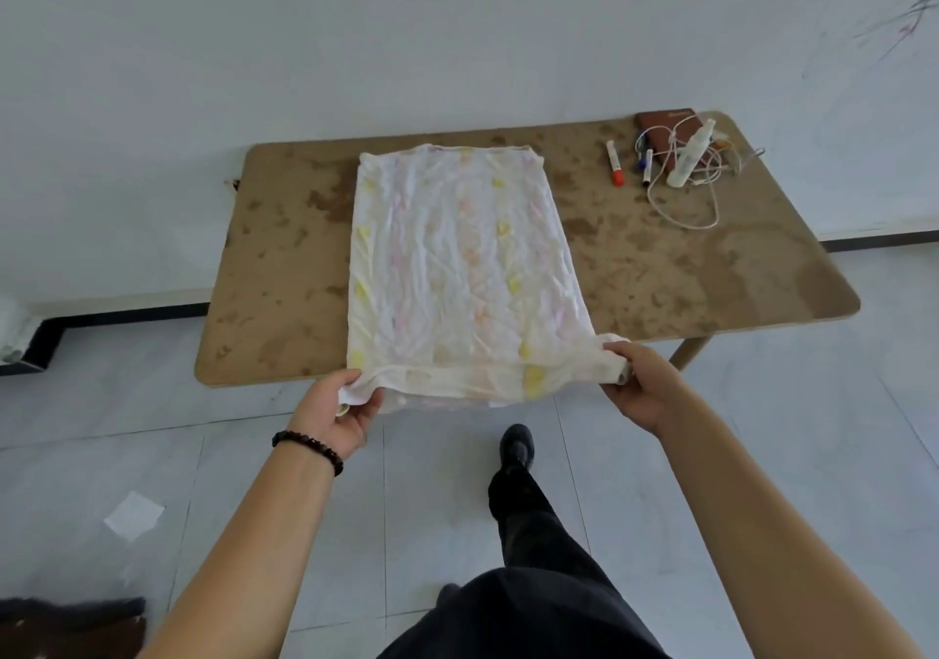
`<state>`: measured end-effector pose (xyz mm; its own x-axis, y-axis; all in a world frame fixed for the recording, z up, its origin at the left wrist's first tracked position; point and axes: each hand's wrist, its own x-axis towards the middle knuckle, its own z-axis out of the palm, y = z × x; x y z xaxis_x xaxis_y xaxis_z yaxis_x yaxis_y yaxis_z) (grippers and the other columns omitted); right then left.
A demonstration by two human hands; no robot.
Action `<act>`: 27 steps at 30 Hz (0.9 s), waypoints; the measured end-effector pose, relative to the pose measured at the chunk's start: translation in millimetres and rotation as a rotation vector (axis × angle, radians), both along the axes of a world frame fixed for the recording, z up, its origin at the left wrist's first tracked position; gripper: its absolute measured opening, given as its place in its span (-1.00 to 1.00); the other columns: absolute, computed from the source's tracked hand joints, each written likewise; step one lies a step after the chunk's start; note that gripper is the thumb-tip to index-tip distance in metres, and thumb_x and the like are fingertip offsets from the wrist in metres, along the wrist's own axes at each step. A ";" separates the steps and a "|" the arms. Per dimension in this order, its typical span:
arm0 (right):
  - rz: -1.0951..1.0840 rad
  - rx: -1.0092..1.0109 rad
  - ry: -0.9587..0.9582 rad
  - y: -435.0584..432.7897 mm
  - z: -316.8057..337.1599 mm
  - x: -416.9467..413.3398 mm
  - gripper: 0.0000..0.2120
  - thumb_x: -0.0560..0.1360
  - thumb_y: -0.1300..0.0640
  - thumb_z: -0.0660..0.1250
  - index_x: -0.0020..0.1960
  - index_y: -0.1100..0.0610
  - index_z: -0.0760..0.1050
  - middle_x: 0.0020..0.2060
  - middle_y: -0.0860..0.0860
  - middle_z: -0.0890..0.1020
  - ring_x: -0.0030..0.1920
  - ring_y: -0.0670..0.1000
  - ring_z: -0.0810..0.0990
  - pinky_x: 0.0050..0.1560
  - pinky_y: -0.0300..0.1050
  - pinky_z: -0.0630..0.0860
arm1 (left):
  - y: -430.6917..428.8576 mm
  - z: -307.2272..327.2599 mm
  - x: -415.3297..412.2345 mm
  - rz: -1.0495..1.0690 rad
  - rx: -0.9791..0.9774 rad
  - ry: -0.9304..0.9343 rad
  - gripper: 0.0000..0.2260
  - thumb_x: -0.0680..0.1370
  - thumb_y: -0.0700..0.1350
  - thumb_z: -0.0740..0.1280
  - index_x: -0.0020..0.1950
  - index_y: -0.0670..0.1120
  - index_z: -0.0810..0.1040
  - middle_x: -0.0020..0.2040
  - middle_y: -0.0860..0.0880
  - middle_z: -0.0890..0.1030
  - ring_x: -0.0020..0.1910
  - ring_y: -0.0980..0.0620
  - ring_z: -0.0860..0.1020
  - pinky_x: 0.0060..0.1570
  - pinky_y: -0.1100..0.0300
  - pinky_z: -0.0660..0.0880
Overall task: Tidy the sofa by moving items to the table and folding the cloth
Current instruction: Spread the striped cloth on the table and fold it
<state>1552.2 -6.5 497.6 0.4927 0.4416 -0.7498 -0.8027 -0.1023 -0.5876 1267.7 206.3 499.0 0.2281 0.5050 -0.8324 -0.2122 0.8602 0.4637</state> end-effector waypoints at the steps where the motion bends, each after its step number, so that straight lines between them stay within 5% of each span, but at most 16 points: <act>1: -0.004 -0.007 0.015 14.8 -4.2 12.2 -0.71 0.58 0.29 0.27 0.30 0.30 0.46 0.08 0.17 0.64 -0.06 0.05 0.65 -0.21 -0.14 0.68 | 15.4 -4.6 10.2 0.020 0.000 0.020 -0.75 0.55 -0.27 0.32 0.22 -0.25 0.47 0.19 -0.23 0.52 -0.11 -0.09 0.59 -0.43 0.18 0.61; 7: 0.055 -0.039 0.107 117.8 -30.8 90.1 -0.88 0.57 0.34 0.27 0.08 0.34 0.51 0.00 0.20 0.59 -0.17 0.05 0.61 -0.34 -0.16 0.63 | 113.5 -18.8 85.6 0.131 -0.011 0.088 -0.58 0.55 -0.35 0.30 0.40 -0.28 0.33 0.36 -0.24 0.39 -0.11 -0.13 0.63 -0.34 0.12 0.63; 10: -0.016 -0.042 0.184 165.6 -50.5 122.4 -0.84 0.60 0.33 0.24 0.16 0.35 0.48 0.15 0.21 0.61 -0.12 0.09 0.62 -0.33 -0.11 0.66 | 154.2 -20.9 129.2 0.183 -0.021 0.076 -0.61 0.59 -0.32 0.26 0.40 -0.27 0.29 0.35 -0.27 0.37 -0.07 -0.16 0.61 -0.19 0.07 0.63; 12: -0.092 -0.002 0.218 189.1 -63.8 135.4 -0.71 0.61 0.26 0.27 0.30 0.33 0.43 0.24 0.24 0.59 -0.06 0.13 0.62 -0.16 -0.04 0.69 | 174.2 -31.2 149.0 0.147 0.017 0.087 -0.62 0.59 -0.13 0.32 0.36 -0.21 0.36 0.33 -0.24 0.41 0.06 -0.15 0.57 0.01 -0.01 0.62; 14: -0.159 0.018 0.205 203.2 -75.5 145.3 -0.50 0.59 0.12 0.33 0.46 0.23 0.27 0.21 0.27 0.56 0.03 0.17 0.65 0.02 0.03 0.66 | 188.3 -48.4 157.9 0.067 0.075 0.154 -0.39 0.55 0.13 0.32 0.51 -0.09 0.23 0.35 -0.16 0.38 0.30 -0.14 0.46 0.26 -0.08 0.48; 17: -0.034 -0.071 0.104 211.5 -84.3 146.0 -0.46 0.56 -0.02 0.37 0.44 0.13 0.29 0.20 0.24 0.55 0.09 0.15 0.65 0.07 0.03 0.63 | 186.0 -71.9 162.9 -0.259 0.258 0.453 -0.25 0.44 0.36 0.27 0.52 0.00 0.24 0.43 -0.03 0.36 0.39 -0.08 0.40 0.27 -0.02 0.41; 20: 0.232 -0.287 -0.133 201.4 -87.9 124.6 -0.49 0.52 -0.11 0.39 0.34 0.14 0.38 0.14 0.13 0.62 0.03 0.05 0.67 0.07 0.04 0.64 | 153.9 -85.4 146.6 -0.774 0.713 0.799 -0.24 0.47 0.40 0.20 0.52 -0.04 0.25 0.50 -0.04 0.32 0.45 -0.07 0.32 0.37 0.03 0.31; 23: 0.513 -0.381 -0.574 174.4 -87.1 95.1 -0.15 0.51 -0.19 0.37 0.60 0.05 -0.03 0.32 0.01 0.51 0.19 -0.02 0.56 0.23 0.04 0.54 | 117.4 -95.3 114.7 -1.250 1.013 1.048 -0.14 0.41 0.50 0.13 0.56 0.02 0.14 0.60 -0.07 0.04 0.58 -0.05 -0.04 0.51 -0.07 -0.03; 27: 0.964 -0.681 -1.174 135.2 -98.7 61.7 0.15 0.28 -0.52 0.33 0.60 -0.13 -0.23 0.59 0.03 -0.08 0.59 0.11 -0.08 0.55 0.15 -0.07 | 91.8 -115.9 71.7 -1.605 1.055 1.157 0.05 0.23 0.60 0.18 0.58 0.13 -0.05 0.59 -0.12 -0.23 0.56 -0.14 -0.26 0.47 -0.16 -0.13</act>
<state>1614.0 128.7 398.9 0.6496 0.6676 -0.3638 0.5196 -0.7392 -0.4285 1339.4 298.1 383.0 0.5406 0.6710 -0.5075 0.8104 -0.5772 0.1002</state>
